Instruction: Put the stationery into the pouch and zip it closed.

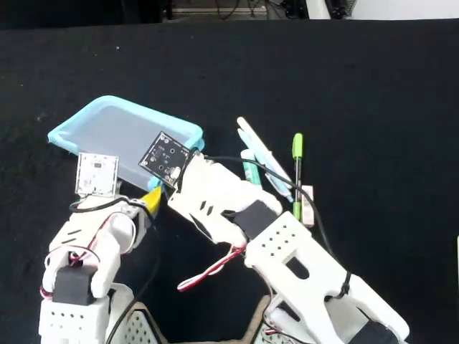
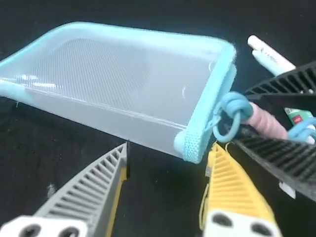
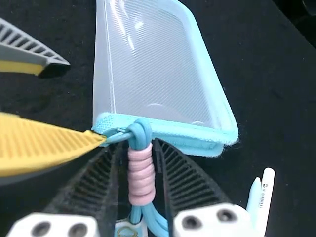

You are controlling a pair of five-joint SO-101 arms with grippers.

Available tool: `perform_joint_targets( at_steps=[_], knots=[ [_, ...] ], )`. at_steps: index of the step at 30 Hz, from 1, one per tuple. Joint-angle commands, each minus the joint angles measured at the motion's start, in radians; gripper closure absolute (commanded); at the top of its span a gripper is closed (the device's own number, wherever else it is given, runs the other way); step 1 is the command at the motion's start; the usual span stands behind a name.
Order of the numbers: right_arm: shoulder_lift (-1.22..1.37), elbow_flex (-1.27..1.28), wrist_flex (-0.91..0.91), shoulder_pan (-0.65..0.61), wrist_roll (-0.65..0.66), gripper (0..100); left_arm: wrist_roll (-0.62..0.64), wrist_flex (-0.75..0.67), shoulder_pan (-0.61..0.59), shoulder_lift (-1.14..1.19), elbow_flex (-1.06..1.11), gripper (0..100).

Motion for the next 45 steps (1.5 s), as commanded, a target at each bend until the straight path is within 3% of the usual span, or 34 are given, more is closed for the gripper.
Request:
perform_joint_targets(
  at_steps=[1,27,36,40,45],
  knots=[
    [-0.050,-0.013,-0.032,0.005,0.000,98.8,-0.009,-0.071,0.012,0.003,0.019,74],
    [-0.050,0.041,-0.054,0.005,0.000,98.7,-0.012,-0.190,-0.001,0.003,0.127,74],
    [-0.054,0.101,-0.124,0.005,0.002,98.7,-0.012,-0.190,-0.001,0.003,0.122,96],
    [-0.054,0.102,-0.124,0.023,0.000,98.7,-0.012,-0.192,-0.024,0.002,0.120,96],
    [-0.053,0.102,-0.124,0.118,0.000,98.7,-0.003,-0.244,-0.140,0.002,0.116,96]
  ],
)
